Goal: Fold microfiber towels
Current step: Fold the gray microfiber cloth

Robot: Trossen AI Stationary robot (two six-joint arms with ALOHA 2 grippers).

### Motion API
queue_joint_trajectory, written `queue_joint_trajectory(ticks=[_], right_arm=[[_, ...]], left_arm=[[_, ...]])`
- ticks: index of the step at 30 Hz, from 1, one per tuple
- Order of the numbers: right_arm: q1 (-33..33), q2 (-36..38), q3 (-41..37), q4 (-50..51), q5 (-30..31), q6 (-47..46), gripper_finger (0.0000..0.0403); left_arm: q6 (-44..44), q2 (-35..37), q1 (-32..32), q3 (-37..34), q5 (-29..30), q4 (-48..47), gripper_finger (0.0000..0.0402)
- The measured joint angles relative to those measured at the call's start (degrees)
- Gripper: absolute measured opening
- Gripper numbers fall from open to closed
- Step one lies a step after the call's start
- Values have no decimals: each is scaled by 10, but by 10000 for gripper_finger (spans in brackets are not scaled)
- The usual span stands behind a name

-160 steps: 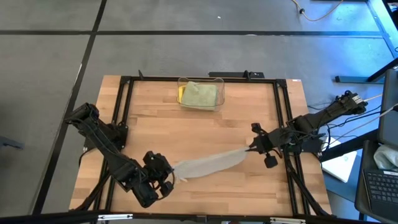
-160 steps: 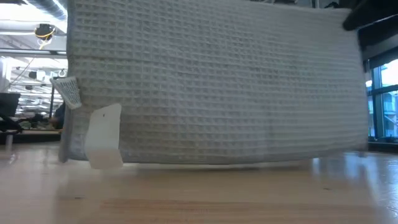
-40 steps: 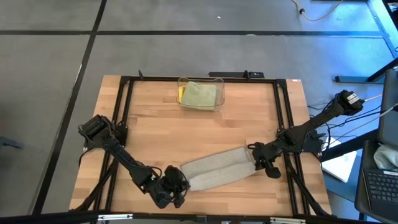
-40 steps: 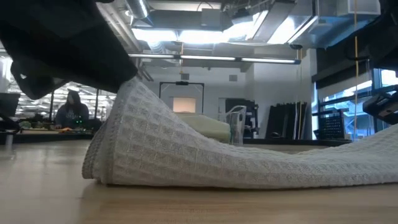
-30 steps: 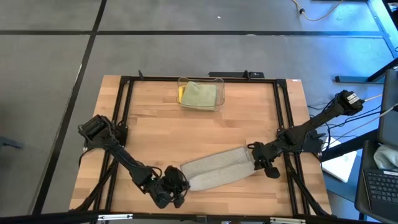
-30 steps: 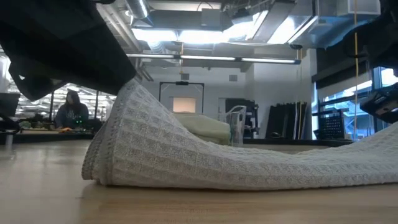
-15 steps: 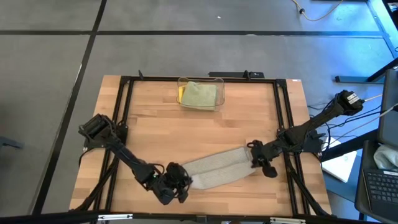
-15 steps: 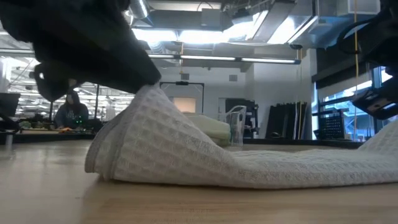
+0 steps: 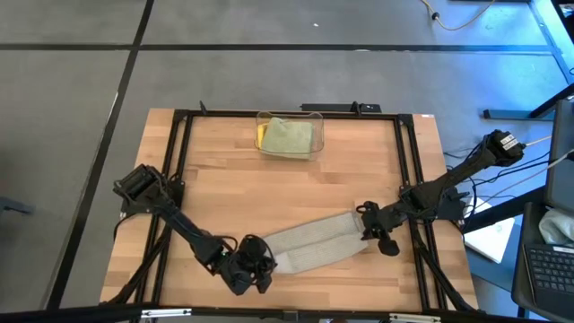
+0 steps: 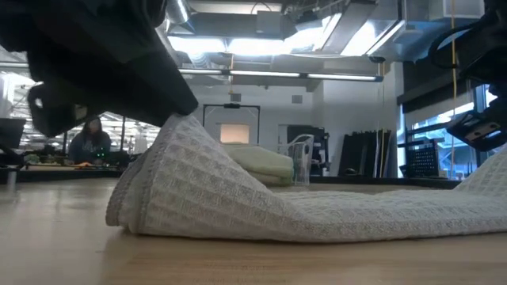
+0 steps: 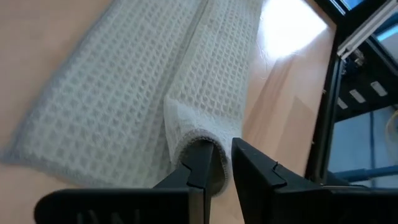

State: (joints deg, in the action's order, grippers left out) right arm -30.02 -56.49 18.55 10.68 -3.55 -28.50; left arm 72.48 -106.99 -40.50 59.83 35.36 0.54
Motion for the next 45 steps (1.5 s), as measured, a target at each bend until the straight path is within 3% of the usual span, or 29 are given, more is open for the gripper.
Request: queue_joint_trajectory(ticks=[6, 17, 23, 33, 39, 45], right_arm=[[0, 0, 0, 0, 0, 8, 9], [0, 0, 0, 9, 0, 17, 6], [0, 0, 0, 11, -1, 21, 19], [0, 0, 0, 13, 4, 33, 12], [0, 0, 0, 12, 93, 65, 6], [19, 10, 0, 2, 242, 115, 9]], left_arm=[[42, 0, -4, 0, -9, 0, 60], [70, -10, 17, -1, -39, -23, 129], [67, -46, 37, -1, -66, 19, 130], [4, -39, 38, 0, -44, 46, 118], [-57, -34, 37, 0, -42, 30, 67], [-119, 40, 62, -1, 32, -122, 5]])
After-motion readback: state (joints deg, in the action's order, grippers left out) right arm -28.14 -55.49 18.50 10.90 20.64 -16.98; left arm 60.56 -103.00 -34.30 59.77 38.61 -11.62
